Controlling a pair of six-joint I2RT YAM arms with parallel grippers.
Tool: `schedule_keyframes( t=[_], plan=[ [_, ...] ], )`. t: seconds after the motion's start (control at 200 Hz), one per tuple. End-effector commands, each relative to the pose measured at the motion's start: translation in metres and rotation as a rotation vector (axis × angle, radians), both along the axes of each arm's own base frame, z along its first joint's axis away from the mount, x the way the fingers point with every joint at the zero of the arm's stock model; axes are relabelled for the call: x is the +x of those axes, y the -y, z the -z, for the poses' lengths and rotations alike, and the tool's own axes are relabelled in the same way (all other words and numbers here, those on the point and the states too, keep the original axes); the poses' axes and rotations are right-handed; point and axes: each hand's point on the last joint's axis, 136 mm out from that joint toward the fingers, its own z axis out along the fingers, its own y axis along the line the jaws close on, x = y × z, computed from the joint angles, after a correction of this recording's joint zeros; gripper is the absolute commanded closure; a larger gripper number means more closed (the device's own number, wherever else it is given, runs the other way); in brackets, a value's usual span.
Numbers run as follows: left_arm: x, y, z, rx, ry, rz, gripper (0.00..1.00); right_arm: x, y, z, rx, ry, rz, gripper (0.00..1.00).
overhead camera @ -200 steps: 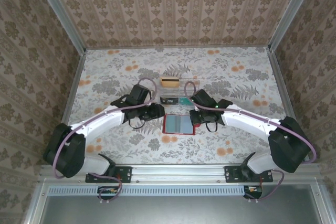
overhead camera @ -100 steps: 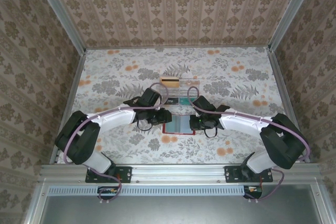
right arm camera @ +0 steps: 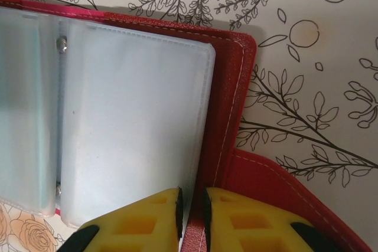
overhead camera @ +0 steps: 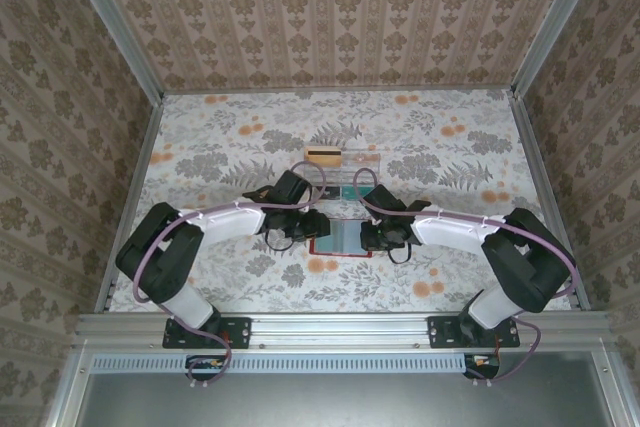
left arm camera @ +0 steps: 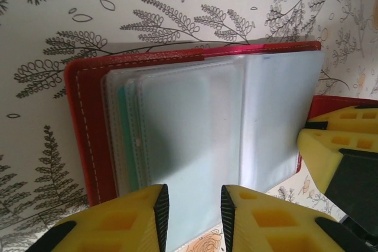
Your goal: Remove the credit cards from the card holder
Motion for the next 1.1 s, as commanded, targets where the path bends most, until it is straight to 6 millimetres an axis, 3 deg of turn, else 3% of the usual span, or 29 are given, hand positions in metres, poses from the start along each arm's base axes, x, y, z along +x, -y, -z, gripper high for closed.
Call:
schedule_keyframes(
  t=[0.0, 0.34, 0.585, 1.09],
  plan=[
    [0.001, 0.006, -0.002, 0.0, -0.002, 0.015, 0.68, 0.001, -0.001, 0.005, -0.013, -0.011, 0.011, 0.79],
    [-0.001, -0.003, 0.006, 0.083, 0.011, 0.019, 0.66, 0.0, -0.003, 0.007, -0.011, -0.019, 0.007, 0.79],
    [-0.004, 0.006, 0.012, 0.071, -0.017, 0.048, 0.66, -0.001, -0.007, 0.011, -0.008, -0.036, -0.003, 0.79],
    [-0.002, 0.035, 0.001, -0.048, -0.023, 0.121, 0.45, 0.0, -0.009, 0.014, -0.009, -0.045, -0.009, 0.79]
  ],
)
